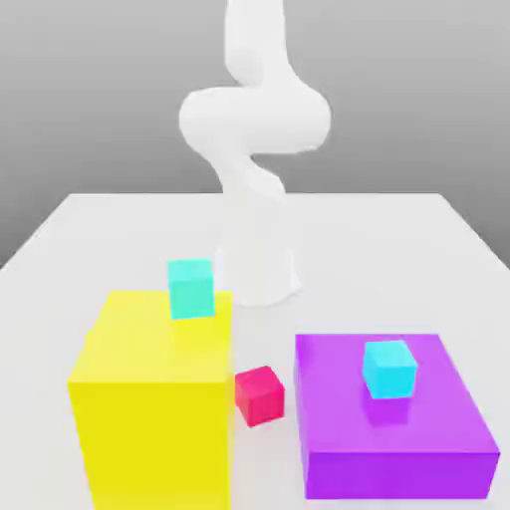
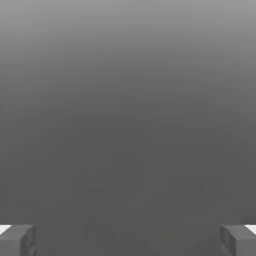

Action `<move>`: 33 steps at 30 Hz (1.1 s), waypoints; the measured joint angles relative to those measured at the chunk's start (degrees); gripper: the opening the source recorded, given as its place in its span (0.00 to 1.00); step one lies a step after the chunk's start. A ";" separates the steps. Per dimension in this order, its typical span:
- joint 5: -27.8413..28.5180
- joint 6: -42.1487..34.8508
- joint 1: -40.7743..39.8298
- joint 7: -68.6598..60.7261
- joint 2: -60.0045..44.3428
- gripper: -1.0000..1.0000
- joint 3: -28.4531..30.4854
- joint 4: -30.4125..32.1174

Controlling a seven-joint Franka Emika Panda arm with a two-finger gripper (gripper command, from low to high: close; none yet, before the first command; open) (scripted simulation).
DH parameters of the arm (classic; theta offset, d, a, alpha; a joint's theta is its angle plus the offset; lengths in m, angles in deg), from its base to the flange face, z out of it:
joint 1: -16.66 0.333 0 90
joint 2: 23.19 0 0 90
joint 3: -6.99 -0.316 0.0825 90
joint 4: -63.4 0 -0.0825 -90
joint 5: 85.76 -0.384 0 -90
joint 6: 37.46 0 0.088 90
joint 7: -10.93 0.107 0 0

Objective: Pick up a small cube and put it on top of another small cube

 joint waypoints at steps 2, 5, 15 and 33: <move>0.50 2.66 -3.65 4.75 -3.19 0.50 0.02 3.06; 1.16 6.42 -8.79 11.44 -7.71 0.50 0.24 7.38; 2.99 18.80 -25.19 33.09 -22.52 0.50 2.47 21.61; -3.06 44.87 -43.22 48.89 -53.80 0.50 1.19 32.72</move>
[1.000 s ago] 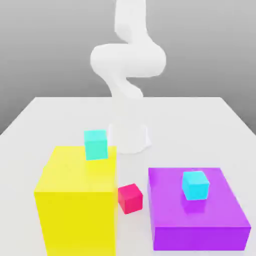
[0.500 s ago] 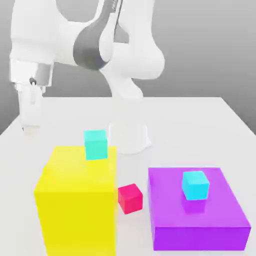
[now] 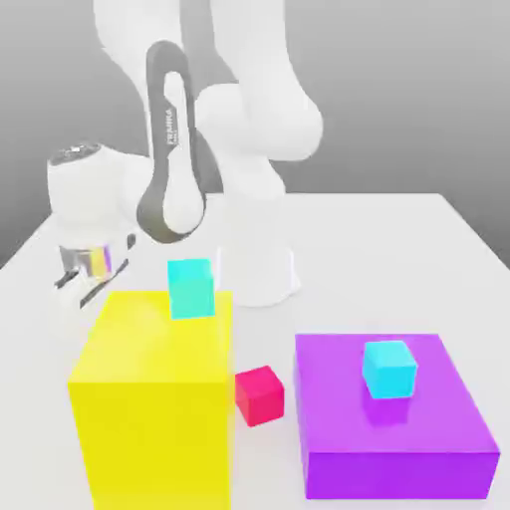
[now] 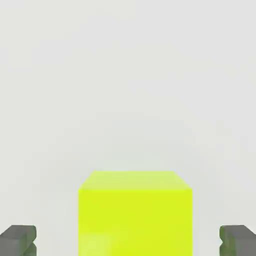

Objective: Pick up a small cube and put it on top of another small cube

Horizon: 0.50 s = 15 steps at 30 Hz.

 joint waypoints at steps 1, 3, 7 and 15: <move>0.05 1.07 -0.77 -0.04 -1.28 0.00 -0.71 -0.20; 0.06 1.09 -0.77 -0.02 -1.28 0.00 -0.71 -0.20; 0.18 1.71 -1.03 0.04 -1.93 0.00 -0.94 -0.30; 3.86 -9.71 1.32 2.81 11.84 0.00 2.48 2.03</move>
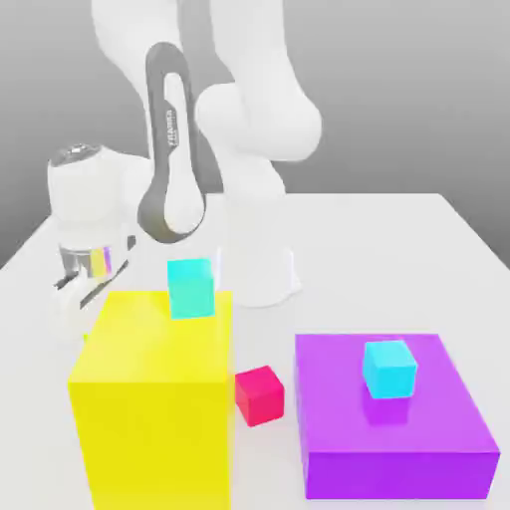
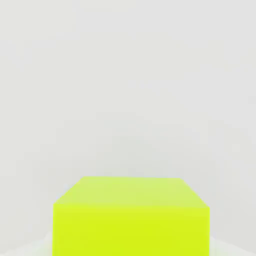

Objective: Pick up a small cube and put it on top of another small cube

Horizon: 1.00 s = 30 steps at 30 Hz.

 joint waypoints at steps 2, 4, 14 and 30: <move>-0.73 -2.94 0.69 -0.75 3.61 0.00 0.29 0.06; -4.22 -5.09 3.53 -2.96 5.60 0.00 -0.18 -2.75; -23.21 -15.77 23.61 -10.78 12.34 0.00 -7.92 -19.82; -11.79 -27.82 38.21 19.79 12.08 0.00 -36.87 -17.22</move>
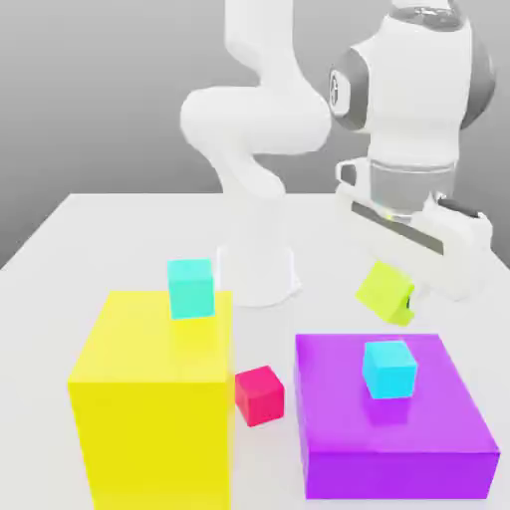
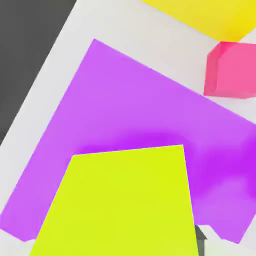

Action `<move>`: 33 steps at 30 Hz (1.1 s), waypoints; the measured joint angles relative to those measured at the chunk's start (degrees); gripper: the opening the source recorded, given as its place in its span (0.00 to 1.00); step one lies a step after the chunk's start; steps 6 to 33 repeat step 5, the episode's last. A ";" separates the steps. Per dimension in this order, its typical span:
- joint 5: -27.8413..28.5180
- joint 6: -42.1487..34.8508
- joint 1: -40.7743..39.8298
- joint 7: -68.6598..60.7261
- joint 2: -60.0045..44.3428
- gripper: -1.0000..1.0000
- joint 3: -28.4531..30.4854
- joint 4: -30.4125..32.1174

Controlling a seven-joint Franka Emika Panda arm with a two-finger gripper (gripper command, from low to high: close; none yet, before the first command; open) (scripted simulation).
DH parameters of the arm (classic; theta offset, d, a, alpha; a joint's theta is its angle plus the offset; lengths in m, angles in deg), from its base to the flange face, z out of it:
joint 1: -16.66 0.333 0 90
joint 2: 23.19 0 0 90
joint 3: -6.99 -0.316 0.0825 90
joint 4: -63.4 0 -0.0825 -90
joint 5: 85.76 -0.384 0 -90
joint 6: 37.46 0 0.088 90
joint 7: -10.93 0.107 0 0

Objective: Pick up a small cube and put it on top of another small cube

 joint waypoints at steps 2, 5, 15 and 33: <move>2.10 4.13 -0.58 1.75 -3.57 0.00 -0.87 0.94; 2.80 5.62 -0.75 2.32 -4.84 1.00 -1.12 1.26; 2.80 5.62 -0.75 2.32 -4.84 1.00 -1.12 1.26; 2.80 5.62 -0.75 2.32 -4.84 1.00 -1.12 1.26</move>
